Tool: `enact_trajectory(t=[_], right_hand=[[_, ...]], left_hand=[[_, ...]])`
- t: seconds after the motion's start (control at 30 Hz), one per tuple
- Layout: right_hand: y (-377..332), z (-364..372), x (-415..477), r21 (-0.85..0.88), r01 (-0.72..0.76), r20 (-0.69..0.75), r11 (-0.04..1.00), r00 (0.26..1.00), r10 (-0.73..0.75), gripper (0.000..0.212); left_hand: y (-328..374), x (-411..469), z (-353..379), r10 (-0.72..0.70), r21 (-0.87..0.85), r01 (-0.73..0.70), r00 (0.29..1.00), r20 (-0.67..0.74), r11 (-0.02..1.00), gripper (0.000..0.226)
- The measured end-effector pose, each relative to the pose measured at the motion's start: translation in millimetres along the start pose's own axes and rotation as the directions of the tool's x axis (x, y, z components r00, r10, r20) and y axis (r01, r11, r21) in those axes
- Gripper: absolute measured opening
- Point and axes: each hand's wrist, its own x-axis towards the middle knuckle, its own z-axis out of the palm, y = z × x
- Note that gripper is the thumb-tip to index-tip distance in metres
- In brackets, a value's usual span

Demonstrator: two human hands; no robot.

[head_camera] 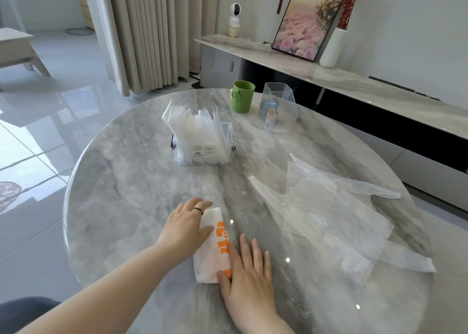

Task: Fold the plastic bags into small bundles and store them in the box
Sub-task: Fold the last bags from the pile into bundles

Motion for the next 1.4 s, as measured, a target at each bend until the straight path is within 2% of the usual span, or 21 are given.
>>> enact_trajectory(t=[0.07,0.17,0.37,0.43,0.5,0.53,0.57,0.6,0.7,0.77,0.83,0.87,0.9,0.93,1.0,1.07,1.13,1.17,1.23,1.27,1.4], right_hand=[[-2.0,0.1,1.7,0.002,-0.024,-0.033,1.0,0.999,0.024,0.052],[-1.2,-0.8,4.2,0.019,-0.033,-0.005,0.999,0.999,0.034,0.053],[0.9,3.2,2.3,0.001,0.013,0.098,1.0,0.995,-0.013,0.054],[0.5,-11.4,2.4,0.019,-0.04,0.17,0.999,0.985,0.037,0.054],[-1.1,-25.8,10.2,0.114,-0.023,0.178,0.993,0.984,0.002,0.054],[0.2,-29.8,13.2,0.208,0.006,0.178,0.978,0.983,-0.043,0.061],[0.7,-37.5,15.9,0.275,-0.046,0.288,0.96,0.957,-0.036,0.068],[1.2,-42.7,18.4,0.291,-0.076,0.334,0.954,0.942,-0.027,0.074],[2.5,-47.2,33.5,0.454,-0.164,0.335,0.876,0.942,0.003,0.083],[0.5,-53.4,46.4,0.649,-0.275,0.404,0.709,0.914,-0.015,0.072],[-1.5,-59.3,56.4,0.732,-0.33,0.492,0.596,0.862,-0.126,0.037],[-1.8,-61.9,61.0,0.737,-0.335,0.516,0.587,0.84,-0.169,0.021],[-1.7,-66.3,64.1,0.729,-0.322,0.529,0.605,0.825,-0.198,0.015],[-0.7,-70.3,68.4,0.707,-0.299,0.533,0.641,0.821,-0.204,0.021],[4.1,-77.0,81.1,0.682,-0.27,0.494,0.679,0.855,-0.157,0.028],[10.5,-87.5,95.9,0.694,-0.286,0.423,0.66,0.904,-0.054,0.027],[17.3,-101.0,115.9,0.723,-0.28,0.298,0.632,0.951,0.081,0.023],[19.4,-108.5,126.5,0.737,-0.26,0.218,0.624,0.965,0.145,0.022],[17.2,-123.3,151.4,0.745,-0.205,0.053,0.635,0.967,0.25,0.023],[13.7,-130.0,163.2,0.734,-0.179,-0.017,0.655,0.959,0.282,0.024],[-11.2,-140.2,216.1,0.687,-0.069,-0.2,0.723,0.939,0.28,0.004]], left_hand=[[0.1,8.2,-2.6,-0.083,-0.01,0.084,0.992,0.093,0.996,0.062],[-3.2,20.0,-6.6,-0.162,0.031,0.159,0.965,0.206,0.987,0.066],[-9.4,29.7,-25.1,-0.253,0.045,0.255,0.89,0.379,0.966,0.049],[-12.0,30.4,-30.2,-0.245,0.046,0.249,0.874,0.42,0.967,0.034],[-12.0,29.0,-33.7,-0.221,0.022,0.233,0.885,0.411,0.972,0.017],[-10.7,28.0,-35.7,-0.2,-0.008,0.222,0.891,0.408,0.975,0.024],[-10.0,28.0,-37.8,-0.18,-0.041,0.215,0.897,0.404,0.976,0.028],[-9.1,28.1,-40.0,-0.155,-0.084,0.202,0.908,0.39,0.976,0.028],[-3.1,26.3,-49.4,-0.044,-0.217,0.131,0.931,0.361,0.967,0.035],[0.8,25.6,-54.0,0.004,-0.283,0.096,0.943,0.331,0.954,0.035],[3.3,25.7,-56.1,0.029,-0.343,0.076,0.956,0.293,0.936,0.031],[3.4,26.3,-57.1,0.033,-0.38,0.081,0.958,0.283,0.922,0.028],[4.3,26.0,-58.1,0.027,-0.421,0.095,0.962,0.273,0.902,0.024],[3.6,27.1,-59.2,0.011,-0.468,0.113,0.967,0.254,0.877,0.02],[0.5,33.1,-65.9,-0.064,-0.556,0.142,0.985,0.158,0.819,0.013],[-8.1,45.0,-74.9,-0.223,-0.637,0.163,0.975,-0.014,0.754,0.011],[-20.2,62.7,-88.3,-0.4,-0.704,0.165,0.898,-0.182,0.691,0.008],[-25.4,70.3,-94.9,-0.467,-0.731,0.165,0.853,-0.231,0.663,0.015],[-36.0,85.5,-101.6,-0.526,-0.762,0.167,0.811,-0.255,0.626,0.037],[-41.6,92.4,-101.4,-0.524,-0.758,0.173,0.815,-0.248,0.628,0.043],[-47.1,111.9,-95.0,-0.452,-0.717,0.207,0.876,-0.167,0.665,0.044]])
